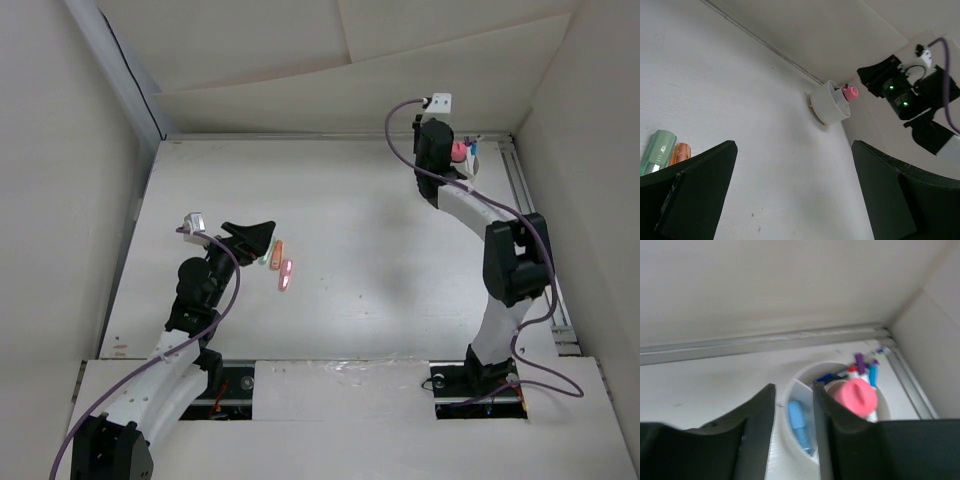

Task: Sort the stationery into containers
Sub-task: Place the pen in the storage box, then move the pen to the center of the board.

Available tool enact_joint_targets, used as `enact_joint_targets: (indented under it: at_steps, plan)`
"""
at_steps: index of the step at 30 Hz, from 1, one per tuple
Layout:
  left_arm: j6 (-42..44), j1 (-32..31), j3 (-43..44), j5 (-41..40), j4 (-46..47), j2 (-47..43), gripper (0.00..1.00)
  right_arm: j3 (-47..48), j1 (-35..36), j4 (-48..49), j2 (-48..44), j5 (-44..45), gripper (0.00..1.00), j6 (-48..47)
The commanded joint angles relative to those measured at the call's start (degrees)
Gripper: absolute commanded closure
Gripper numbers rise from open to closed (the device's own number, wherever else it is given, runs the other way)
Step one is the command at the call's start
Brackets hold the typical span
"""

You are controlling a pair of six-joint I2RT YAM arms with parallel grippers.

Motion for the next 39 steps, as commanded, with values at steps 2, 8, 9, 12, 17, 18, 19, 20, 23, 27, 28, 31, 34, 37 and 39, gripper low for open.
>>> enact_joint_targets:
  at_steps: [2, 8, 9, 12, 17, 18, 19, 20, 23, 27, 28, 31, 34, 37, 39]
  plan:
    - [1.1, 0.0, 0.7, -1.1, 0.1, -0.8, 0.00, -0.7, 3.4, -5.9, -5.9, -16.2, 0.72, 8.0]
    - [1.6, 0.0, 2.0, -2.7, -2.6, -0.2, 0.00, -6.3, 13.4, -10.1, -6.3, -29.5, 1.00, 14.8]
    - [1.6, 0.0, 2.0, -3.5, -2.6, -0.7, 0.00, -6.3, 15.3, -12.9, -5.5, -29.5, 1.00, 14.8]
    - [1.6, 0.0, 2.7, -5.8, -4.6, -0.8, 0.00, -5.7, 21.7, -16.5, -4.1, -32.9, 1.00, 14.8]
    - [1.6, 0.0, 3.2, -9.0, -7.7, -2.0, 0.00, -7.7, 28.1, -19.5, -4.1, -34.5, 0.80, 18.2]
    - [1.6, 0.0, 3.7, -10.2, -8.5, -2.0, 0.00, -7.7, 29.6, -19.5, -4.1, -35.7, 0.73, 18.7]
    - [1.6, 0.0, 3.7, -10.7, -9.1, -2.0, 0.00, -8.2, 30.3, -20.1, -4.1, -35.7, 0.66, 18.7]
    - [1.6, 0.0, 3.7, -10.7, -9.9, -2.0, 0.00, -8.2, 31.0, -20.7, -3.5, -35.1, 0.55, 20.1]
    - [1.6, 0.0, 4.4, -11.9, -11.5, -2.5, 0.00, -6.8, 32.8, -23.5, -2.4, -34.4, 0.40, 21.7]
    - [1.1, 0.0, 4.4, -12.4, -12.1, -3.2, 0.00, -5.6, 35.0, -24.6, 0.4, -36.2, 0.35, 23.3]
    - [1.1, 0.0, 4.4, -12.4, -12.1, -3.2, 0.00, -5.6, 35.8, -24.6, 1.0, -36.2, 0.35, 24.1]
    - [1.1, 0.0, 4.4, -12.9, -12.7, -4.6, 0.00, -4.5, 36.5, -24.6, 3.8, -36.2, 0.35, 25.6]
    - [0.6, 0.0, 4.4, -12.9, -12.7, -5.9, 0.00, -3.3, 37.0, -24.6, 5.7, -36.8, 0.35, 26.1]
    - [0.6, 0.0, 3.9, -12.9, -12.7, -6.4, 0.00, -1.9, 38.0, -24.6, 6.2, -36.8, 0.35, 26.1]
    - [0.6, 0.0, 3.9, -12.9, -12.7, -6.4, 0.00, -1.9, 38.0, -24.6, 6.8, -37.3, 0.35, 26.1]
